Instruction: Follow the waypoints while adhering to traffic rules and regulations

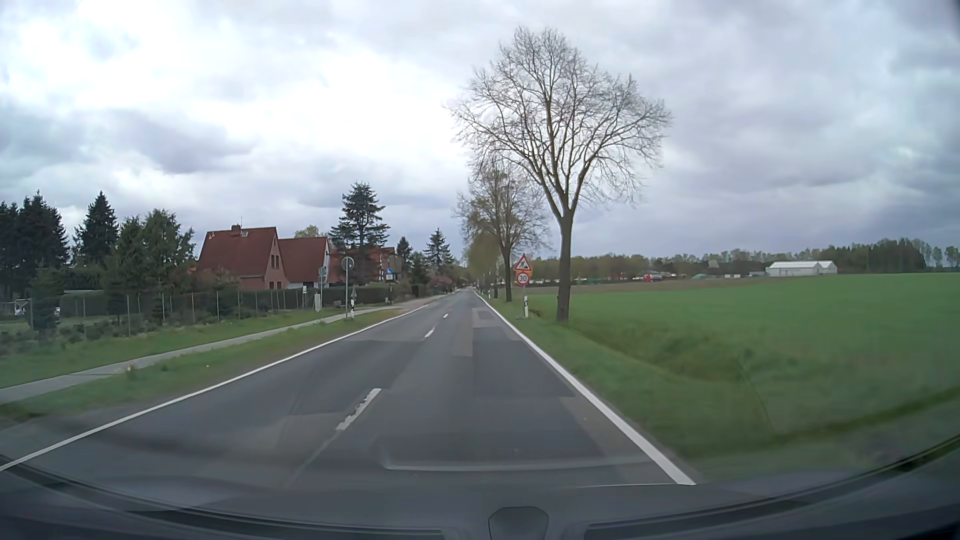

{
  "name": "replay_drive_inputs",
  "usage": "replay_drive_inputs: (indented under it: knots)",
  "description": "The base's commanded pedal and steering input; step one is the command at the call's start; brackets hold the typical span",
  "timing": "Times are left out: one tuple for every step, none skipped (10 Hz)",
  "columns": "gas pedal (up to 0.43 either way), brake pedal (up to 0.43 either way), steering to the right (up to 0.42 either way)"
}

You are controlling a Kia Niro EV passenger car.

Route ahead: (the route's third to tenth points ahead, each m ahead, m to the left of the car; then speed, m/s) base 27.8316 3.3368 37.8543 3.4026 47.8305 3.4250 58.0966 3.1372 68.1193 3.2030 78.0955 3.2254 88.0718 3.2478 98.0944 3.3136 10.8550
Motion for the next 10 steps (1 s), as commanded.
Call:
replay_drive_inputs:
  knots:
    - [0.000,0.177,-0.003]
    - [0.000,0.177,-0.003]
    - [0.000,0.177,-0.003]
    - [0.000,0.177,-0.003]
    - [0.000,0.177,-0.003]
    - [0.000,0.177,-0.004]
    - [0.000,0.177,-0.004]
    - [0.000,0.177,-0.004]
    - [0.000,0.177,-0.004]
    - [0.000,0.177,-0.004]
